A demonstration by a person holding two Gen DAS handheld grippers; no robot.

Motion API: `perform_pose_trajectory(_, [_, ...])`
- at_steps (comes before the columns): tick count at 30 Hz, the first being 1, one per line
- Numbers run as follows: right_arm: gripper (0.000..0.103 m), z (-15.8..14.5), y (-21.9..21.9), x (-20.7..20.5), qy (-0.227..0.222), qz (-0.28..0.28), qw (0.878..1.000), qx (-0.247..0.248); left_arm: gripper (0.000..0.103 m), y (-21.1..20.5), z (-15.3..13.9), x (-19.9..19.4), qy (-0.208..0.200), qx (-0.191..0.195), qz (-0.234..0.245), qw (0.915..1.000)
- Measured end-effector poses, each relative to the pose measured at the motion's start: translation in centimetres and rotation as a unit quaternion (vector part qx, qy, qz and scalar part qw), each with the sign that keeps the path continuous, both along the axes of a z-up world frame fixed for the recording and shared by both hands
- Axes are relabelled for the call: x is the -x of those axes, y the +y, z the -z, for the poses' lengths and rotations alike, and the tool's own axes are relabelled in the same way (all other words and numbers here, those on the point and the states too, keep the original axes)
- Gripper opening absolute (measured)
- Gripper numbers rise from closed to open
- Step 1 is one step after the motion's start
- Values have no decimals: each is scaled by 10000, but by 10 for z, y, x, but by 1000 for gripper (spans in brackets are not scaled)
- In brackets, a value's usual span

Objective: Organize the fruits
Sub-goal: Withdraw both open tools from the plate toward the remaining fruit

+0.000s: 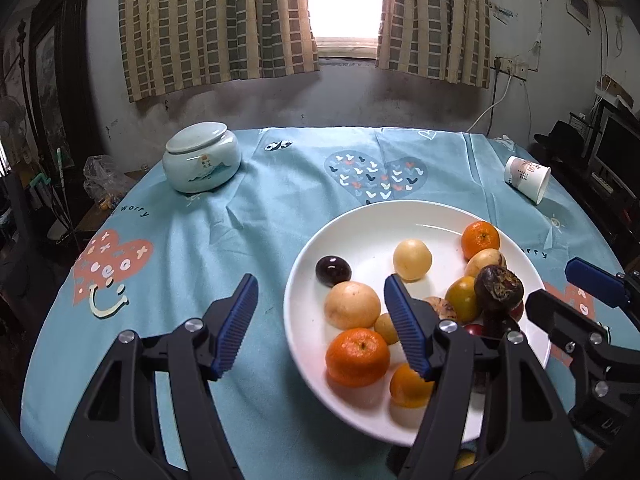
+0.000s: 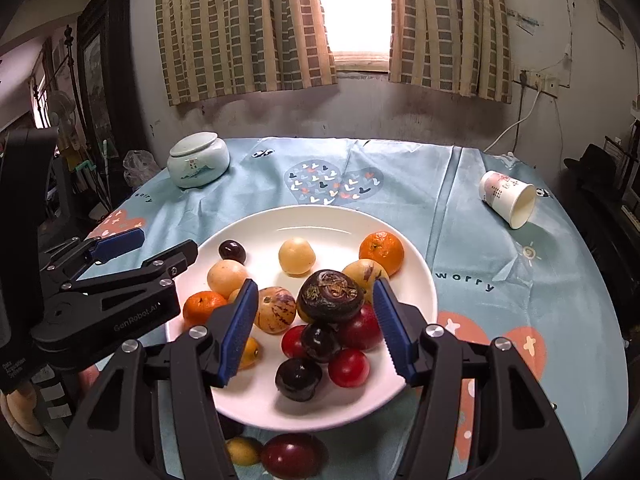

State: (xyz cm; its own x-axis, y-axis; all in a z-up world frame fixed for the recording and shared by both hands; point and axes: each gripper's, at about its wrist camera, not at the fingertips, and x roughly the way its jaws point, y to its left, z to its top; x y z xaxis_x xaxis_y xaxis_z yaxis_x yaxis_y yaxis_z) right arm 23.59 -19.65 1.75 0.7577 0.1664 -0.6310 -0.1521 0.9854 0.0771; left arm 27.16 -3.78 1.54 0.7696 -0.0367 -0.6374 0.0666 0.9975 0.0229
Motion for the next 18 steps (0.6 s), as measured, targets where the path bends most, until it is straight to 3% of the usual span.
perform_pose_trajectory(9, [66, -3, -13, 56, -115, 194, 9994, -277, 68, 22, 14, 55, 319, 334, -8, 9989])
perform_pose_trajectory(18, [65, 23, -40, 91, 207, 450, 9970, -603, 69, -2, 47, 110, 706, 100, 576, 9958])
